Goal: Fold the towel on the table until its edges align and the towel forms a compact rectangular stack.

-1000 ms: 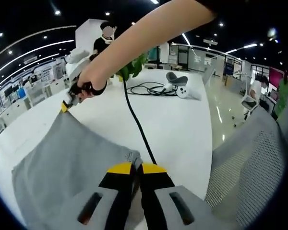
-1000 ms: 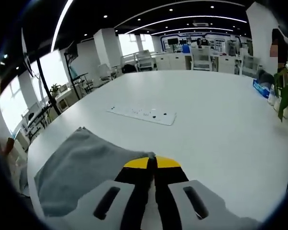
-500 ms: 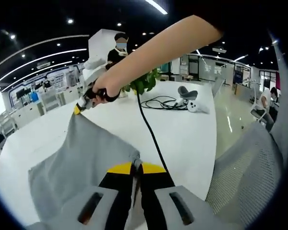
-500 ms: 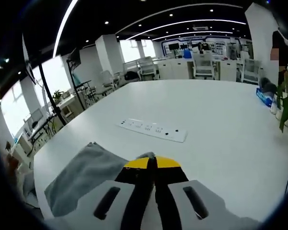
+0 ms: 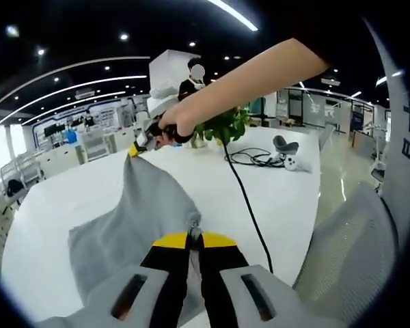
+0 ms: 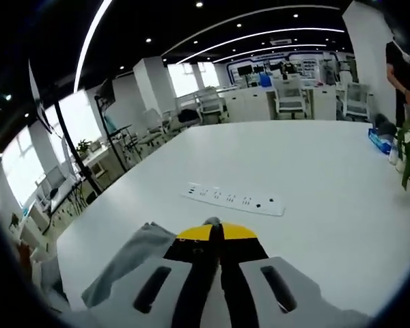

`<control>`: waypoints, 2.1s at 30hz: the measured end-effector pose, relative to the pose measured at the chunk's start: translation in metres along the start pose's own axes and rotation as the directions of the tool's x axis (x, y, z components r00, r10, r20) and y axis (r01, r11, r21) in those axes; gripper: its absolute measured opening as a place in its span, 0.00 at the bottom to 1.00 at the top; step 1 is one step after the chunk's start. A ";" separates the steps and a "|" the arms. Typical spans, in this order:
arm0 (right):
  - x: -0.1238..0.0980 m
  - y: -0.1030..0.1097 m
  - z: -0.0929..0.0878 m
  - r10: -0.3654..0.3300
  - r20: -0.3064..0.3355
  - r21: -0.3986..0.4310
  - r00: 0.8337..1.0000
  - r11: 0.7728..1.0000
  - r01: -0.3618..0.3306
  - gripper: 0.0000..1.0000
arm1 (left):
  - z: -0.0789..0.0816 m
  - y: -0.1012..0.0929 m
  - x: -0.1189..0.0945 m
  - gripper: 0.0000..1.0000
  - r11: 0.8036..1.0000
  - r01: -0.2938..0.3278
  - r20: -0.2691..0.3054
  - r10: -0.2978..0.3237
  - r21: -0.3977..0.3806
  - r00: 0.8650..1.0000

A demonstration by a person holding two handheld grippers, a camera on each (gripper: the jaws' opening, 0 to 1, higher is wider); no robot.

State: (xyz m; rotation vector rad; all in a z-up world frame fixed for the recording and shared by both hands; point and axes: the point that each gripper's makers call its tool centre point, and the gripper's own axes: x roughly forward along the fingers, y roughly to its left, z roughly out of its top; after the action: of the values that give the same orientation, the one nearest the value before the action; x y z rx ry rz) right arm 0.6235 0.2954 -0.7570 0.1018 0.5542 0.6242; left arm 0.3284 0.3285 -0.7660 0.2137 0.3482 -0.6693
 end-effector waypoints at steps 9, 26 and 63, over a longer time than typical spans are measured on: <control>0.017 0.038 0.014 0.026 0.014 -0.012 1.000 1.000 -0.026 0.00 | -0.016 0.030 -0.031 0.05 0.998 -0.064 -0.014 0.064 -0.023 0.998; 0.056 0.087 0.005 0.054 -0.010 -0.022 0.999 0.998 -0.054 0.00 | -0.051 0.068 -0.070 0.02 0.988 -0.109 -0.055 0.103 -0.105 0.993; 0.153 0.132 -0.061 0.092 -0.144 -0.069 0.985 0.992 -0.103 0.01 | -0.144 0.123 -0.105 0.02 0.778 -0.337 -0.147 0.307 -0.531 0.940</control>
State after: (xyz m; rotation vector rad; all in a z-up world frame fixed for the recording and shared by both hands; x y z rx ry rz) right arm 0.6247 0.4867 -0.8456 0.0131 0.6643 0.7515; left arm 0.2953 0.5258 -0.8487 -0.2622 0.5280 -0.2000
